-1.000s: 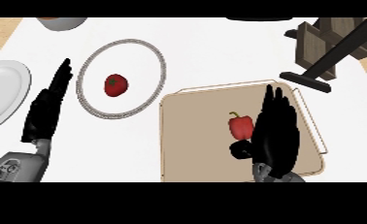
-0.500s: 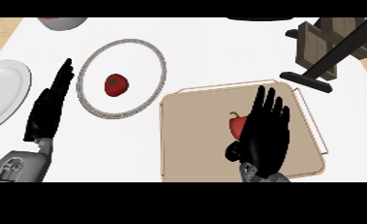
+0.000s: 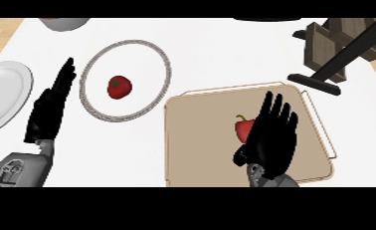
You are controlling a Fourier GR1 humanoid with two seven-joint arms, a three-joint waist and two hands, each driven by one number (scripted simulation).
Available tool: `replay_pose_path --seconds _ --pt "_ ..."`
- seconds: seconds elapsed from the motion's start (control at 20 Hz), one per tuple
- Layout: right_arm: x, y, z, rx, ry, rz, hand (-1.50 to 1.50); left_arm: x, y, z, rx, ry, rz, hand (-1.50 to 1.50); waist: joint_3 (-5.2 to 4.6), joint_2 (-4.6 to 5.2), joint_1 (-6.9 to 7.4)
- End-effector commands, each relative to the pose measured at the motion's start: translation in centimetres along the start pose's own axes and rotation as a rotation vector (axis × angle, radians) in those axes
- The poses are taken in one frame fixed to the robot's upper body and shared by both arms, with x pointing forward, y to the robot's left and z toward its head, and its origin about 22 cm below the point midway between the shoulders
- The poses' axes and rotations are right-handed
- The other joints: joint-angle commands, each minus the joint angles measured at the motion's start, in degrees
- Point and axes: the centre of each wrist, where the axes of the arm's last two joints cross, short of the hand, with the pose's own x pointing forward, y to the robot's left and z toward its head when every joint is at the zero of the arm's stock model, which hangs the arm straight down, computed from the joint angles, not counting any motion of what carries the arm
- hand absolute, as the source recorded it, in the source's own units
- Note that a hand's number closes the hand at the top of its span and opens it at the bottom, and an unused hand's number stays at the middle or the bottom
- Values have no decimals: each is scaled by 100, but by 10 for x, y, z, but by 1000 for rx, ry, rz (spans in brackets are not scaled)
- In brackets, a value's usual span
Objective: Pick the bell pepper from the tray and place it in the tiered basket
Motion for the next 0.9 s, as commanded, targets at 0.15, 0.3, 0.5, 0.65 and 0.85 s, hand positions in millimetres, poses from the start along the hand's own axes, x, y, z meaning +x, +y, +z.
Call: replay_pose_path --seconds 0.15,0.3,0.5,0.65,0.85 --pt "15 -8 -9 29 227 25 -150 -5 5 10 -7 -17 -10 0 0 -3 75" --pt "10 17 -12 63 230 28 -150 -9 4 9 5 -11 -10 0 4 10 51" --pt "13 12 -19 65 221 14 -150 -12 6 9 -6 -1 0 0 3 7 33" --pt "0 28 -18 84 235 -7 -150 -18 12 9 3 19 -6 0 4 4 8" --pt "12 9 -19 124 231 -8 -150 -17 4 19 -5 14 -1 0 3 -10 36"
